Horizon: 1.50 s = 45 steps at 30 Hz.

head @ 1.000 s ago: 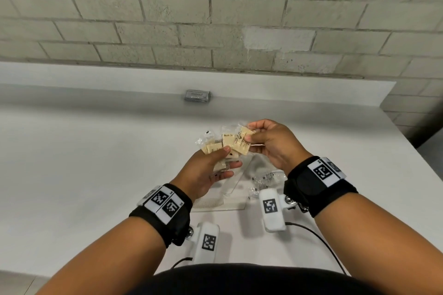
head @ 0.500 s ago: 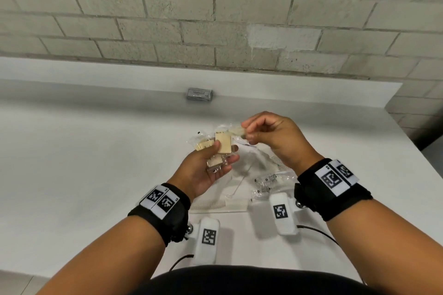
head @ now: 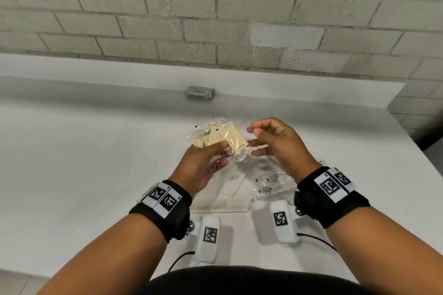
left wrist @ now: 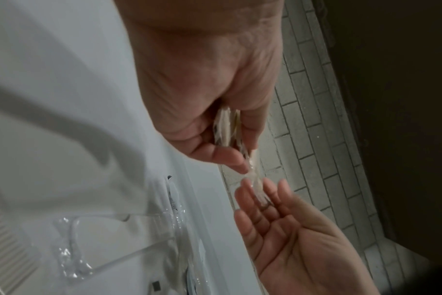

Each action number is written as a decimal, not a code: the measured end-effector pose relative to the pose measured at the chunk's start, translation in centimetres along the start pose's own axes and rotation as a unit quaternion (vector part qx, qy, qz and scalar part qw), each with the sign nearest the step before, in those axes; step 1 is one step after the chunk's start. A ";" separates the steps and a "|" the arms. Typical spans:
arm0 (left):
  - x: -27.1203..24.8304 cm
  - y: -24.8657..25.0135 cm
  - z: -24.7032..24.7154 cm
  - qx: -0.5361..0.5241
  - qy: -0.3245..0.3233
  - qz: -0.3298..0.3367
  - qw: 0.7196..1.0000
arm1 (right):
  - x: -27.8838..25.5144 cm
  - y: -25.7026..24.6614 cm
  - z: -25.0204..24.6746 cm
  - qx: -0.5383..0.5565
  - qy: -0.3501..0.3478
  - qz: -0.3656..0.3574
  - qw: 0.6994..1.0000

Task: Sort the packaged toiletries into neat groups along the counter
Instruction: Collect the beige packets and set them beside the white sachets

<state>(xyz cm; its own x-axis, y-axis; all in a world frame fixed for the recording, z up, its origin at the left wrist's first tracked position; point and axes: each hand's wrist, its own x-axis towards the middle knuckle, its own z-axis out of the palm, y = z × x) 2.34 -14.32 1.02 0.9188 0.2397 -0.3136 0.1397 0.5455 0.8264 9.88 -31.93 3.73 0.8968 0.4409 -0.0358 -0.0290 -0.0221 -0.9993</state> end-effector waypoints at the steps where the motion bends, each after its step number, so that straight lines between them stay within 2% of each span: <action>1: -0.1 0.0 0.0 0.005 -0.009 0.002 1.000 | 0.0 0.0 0.2 -0.005 0.008 0.020 1.000; 5: -0.4 -0.2 0.2 0.041 -0.044 -0.006 0.998 | 0.0 0.1 0.8 -0.034 0.001 0.060 0.998; 10: -0.7 -0.2 0.4 0.058 -0.068 -0.009 0.996 | 0.3 -0.5 1.0 -0.076 -0.013 0.050 0.996; 14: -0.8 0.0 0.6 0.032 -0.068 -0.001 0.997 | -0.2 -0.3 1.4 -0.015 -0.090 0.102 0.991; 17: -0.7 0.4 0.3 0.037 -0.056 0.013 0.998 | -0.4 -0.1 1.2 -0.067 -0.122 0.109 0.984; 20: -0.4 0.7 -0.2 0.056 -0.033 0.020 0.998 | -0.2 -0.5 0.6 -0.103 -0.109 0.103 0.983; 24: -0.5 0.8 -0.3 0.063 -0.052 0.003 0.997 | 0.5 -1.2 0.0 -0.009 -0.042 0.080 0.996; 26: -0.7 0.9 -0.2 0.037 -0.074 -0.017 0.996 | 0.9 -1.9 -0.4 0.001 -0.032 0.051 0.998; 29: -0.6 1.0 -0.1 -0.024 -0.079 -0.054 0.995 | 1.3 -3.8 -1.1 -0.086 -0.082 0.021 0.993; 31: -0.7 1.0 -0.2 -0.035 -0.091 -0.058 0.993 | 1.8 -4.9 -1.0 -0.158 -0.127 0.032 0.979; 34: -1.0 0.8 0.0 -0.008 -0.130 -0.044 0.990 | 2.6 -5.4 0.4 -0.212 -0.125 0.054 0.968; 40: -0.8 0.4 -0.3 -0.007 -0.113 -0.018 0.993 | 2.9 -3.6 3.2 -0.184 -0.042 0.042 0.981; 45: -1.2 0.5 -2.3 0.024 -0.106 -0.039 0.993 | 3.2 -2.1 4.3 -0.144 -0.107 0.076 0.981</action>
<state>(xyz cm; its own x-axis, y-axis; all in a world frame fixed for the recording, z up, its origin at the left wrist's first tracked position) 0.47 -12.45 0.71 0.9609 0.0211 -0.2762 0.2261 0.5163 0.8260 10.89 -26.57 5.65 0.7774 0.5907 -0.2160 -0.0012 -0.3420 -0.9397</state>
